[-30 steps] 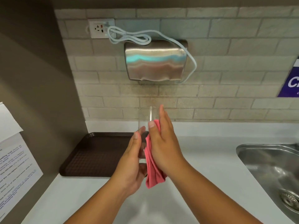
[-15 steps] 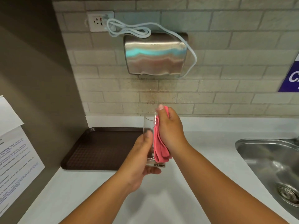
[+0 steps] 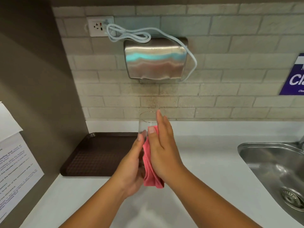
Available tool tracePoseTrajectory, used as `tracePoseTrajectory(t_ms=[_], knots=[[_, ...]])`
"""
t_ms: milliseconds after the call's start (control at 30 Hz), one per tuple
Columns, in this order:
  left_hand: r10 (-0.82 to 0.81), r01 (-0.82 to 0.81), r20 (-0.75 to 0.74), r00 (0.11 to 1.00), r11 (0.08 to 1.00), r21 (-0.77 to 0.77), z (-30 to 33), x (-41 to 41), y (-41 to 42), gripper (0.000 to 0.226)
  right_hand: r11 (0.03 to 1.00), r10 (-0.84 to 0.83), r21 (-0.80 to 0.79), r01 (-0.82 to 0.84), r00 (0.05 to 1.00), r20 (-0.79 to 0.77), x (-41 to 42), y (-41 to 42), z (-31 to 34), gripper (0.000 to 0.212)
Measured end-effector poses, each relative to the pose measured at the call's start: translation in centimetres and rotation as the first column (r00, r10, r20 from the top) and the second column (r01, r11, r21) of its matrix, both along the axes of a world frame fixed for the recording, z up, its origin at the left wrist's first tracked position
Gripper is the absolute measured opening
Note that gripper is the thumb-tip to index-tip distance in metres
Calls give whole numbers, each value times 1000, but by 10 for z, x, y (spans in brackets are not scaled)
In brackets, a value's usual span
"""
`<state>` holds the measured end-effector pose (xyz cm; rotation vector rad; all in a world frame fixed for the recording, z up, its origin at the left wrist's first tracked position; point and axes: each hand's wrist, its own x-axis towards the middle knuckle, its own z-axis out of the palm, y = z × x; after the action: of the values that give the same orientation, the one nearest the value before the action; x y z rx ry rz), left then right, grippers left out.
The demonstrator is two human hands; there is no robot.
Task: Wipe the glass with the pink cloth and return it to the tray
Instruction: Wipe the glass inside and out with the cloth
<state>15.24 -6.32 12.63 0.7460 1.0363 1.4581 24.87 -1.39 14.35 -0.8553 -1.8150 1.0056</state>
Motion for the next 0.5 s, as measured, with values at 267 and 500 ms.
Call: tracePoseTrajectory(t_ms=[267,500], knots=[[-129,130,160,979,992,8,-7,-2,0,73,974,-138,-206,96,970,-202,5,38,40,40],[119,-92,-313,942,991,100,3,8,3,77,965,-247,-143,221,947,-204,4,47,36,44]])
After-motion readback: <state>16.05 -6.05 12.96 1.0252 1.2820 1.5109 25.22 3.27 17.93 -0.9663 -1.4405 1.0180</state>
